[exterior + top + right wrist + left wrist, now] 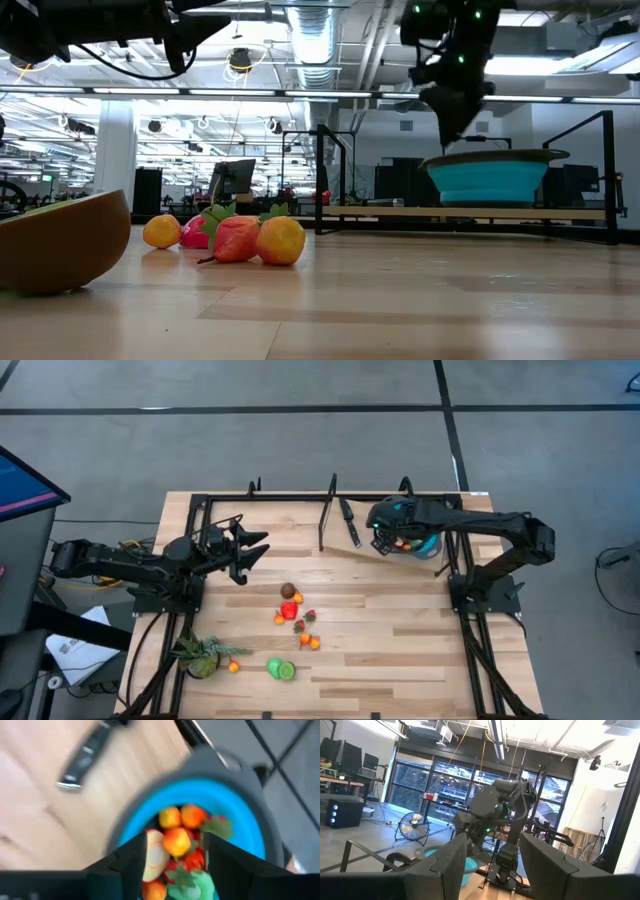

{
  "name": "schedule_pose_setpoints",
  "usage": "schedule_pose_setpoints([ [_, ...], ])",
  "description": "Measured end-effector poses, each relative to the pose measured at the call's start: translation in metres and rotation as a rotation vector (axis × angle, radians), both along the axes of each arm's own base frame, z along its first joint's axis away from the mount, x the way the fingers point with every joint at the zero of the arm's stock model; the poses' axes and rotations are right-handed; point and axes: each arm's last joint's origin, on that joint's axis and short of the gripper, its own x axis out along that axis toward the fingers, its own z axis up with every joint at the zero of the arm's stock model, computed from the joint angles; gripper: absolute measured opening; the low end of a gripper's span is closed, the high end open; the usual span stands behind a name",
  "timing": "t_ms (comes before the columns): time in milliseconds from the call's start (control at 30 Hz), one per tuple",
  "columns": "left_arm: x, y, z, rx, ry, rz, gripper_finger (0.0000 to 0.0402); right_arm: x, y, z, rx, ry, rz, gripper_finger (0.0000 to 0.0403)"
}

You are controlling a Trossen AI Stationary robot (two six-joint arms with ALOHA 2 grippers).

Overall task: Pick & Place Fruit
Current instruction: Put the half brown kiwi into the blue colander

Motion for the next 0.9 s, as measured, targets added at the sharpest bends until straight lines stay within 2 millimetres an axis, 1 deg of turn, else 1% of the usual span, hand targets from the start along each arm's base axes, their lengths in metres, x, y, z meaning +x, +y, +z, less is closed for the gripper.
schedule_pose_setpoints([
  [100, 0.001, 0.0, -0.002, 0.003, 0.019, -0.014, 0.0177, 0.012, 0.013, 0.005, 0.02, -0.031, 0.172, 0.0145],
  [267, 0.003, -0.003, -0.008, 0.022, 0.084, -0.088, 0.0177, 0.031, 0.04, 0.008, 0.118, -0.114, 0.522, 0.0078],
  [367, 0.004, -0.004, -0.011, 0.032, 0.124, -0.137, 0.0177, 0.041, 0.054, 0.009, 0.151, -0.175, 0.707, 0.0048],
  [433, 0.005, -0.005, -0.016, 0.031, 0.173, -0.159, 0.0177, 0.047, 0.063, 0.01, 0.155, -0.225, 0.788, 0.0032],
  [600, 0.01, -0.006, -0.035, 0.027, 0.353, -0.19, 0.0177, 0.052, 0.076, 0.013, 0.149, -0.278, 0.856, 0.0003],
  [700, 0.019, -0.005, -0.048, 0.057, 0.437, -0.188, 0.0177, 0.053, 0.079, 0.014, 0.145, -0.295, 0.86, 0.0006],
  [900, 0.035, -0.005, -0.08, 0.076, 0.634, -0.195, 0.0177, 0.053, 0.08, 0.013, 0.173, -0.305, 0.817, 0.0013],
])
